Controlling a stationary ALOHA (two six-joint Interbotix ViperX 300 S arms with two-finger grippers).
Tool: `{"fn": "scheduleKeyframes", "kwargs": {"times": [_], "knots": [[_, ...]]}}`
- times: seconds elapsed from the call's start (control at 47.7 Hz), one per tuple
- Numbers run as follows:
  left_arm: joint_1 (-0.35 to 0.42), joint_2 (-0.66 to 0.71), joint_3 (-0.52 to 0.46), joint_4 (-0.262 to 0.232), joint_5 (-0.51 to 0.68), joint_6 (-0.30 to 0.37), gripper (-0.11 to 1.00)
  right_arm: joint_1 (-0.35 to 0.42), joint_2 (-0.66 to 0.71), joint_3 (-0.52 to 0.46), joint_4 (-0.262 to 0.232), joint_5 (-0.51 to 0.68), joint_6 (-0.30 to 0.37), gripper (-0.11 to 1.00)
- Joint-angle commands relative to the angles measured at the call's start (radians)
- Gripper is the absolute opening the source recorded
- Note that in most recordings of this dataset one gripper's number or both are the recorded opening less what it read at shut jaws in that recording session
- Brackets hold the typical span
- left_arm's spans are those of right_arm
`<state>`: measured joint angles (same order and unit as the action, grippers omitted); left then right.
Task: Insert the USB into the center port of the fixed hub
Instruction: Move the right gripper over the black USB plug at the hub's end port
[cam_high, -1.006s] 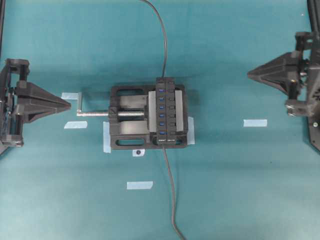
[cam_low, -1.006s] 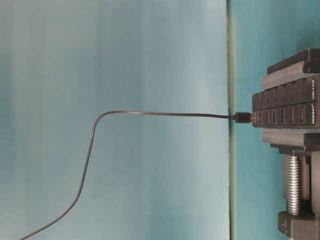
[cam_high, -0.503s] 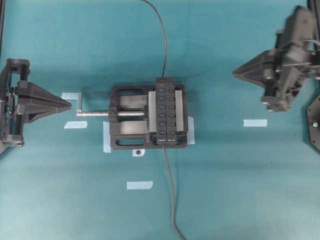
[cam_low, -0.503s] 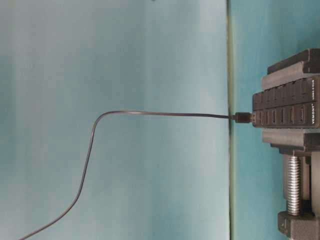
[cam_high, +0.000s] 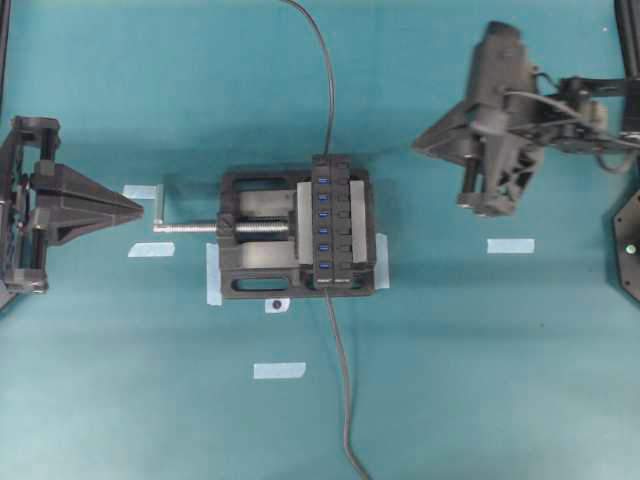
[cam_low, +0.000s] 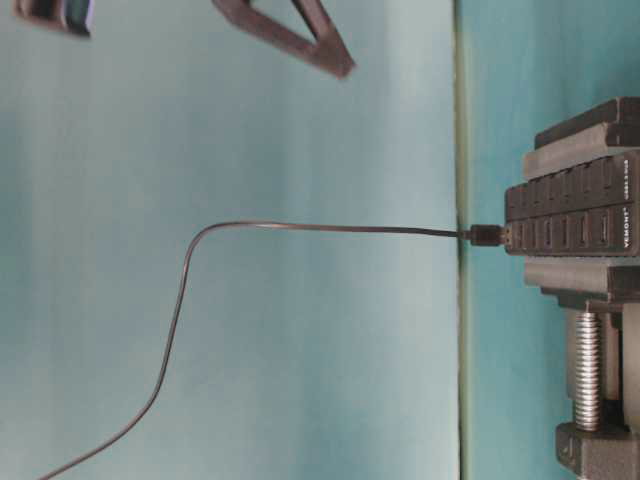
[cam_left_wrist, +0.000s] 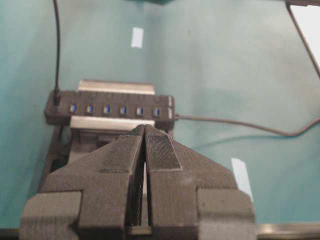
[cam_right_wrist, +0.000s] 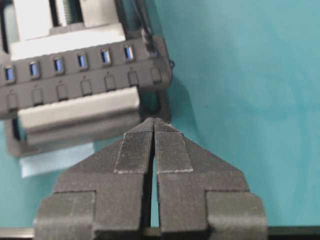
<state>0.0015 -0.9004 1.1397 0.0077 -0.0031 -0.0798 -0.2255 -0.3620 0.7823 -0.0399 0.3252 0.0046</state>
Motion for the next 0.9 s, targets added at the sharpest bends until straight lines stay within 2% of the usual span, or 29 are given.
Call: {"fn": "scheduleKeyframes", "kwargs": {"times": [0.0, 0.524, 0.88], "knots": [[0.002, 0.006, -0.028, 0.002, -0.003, -0.002, 0.00, -0.002, 0.021, -0.035, 0.000, -0.025, -0.017, 0.00], [0.002, 0.006, -0.023, 0.002, 0.002, -0.002, 0.00, -0.002, 0.207, -0.115, 0.000, -0.064, -0.026, 0.00], [0.003, 0.020, -0.028, 0.002, 0.115, -0.002, 0.00, 0.000, 0.301, -0.183, -0.002, -0.054, -0.028, 0.00]]}}
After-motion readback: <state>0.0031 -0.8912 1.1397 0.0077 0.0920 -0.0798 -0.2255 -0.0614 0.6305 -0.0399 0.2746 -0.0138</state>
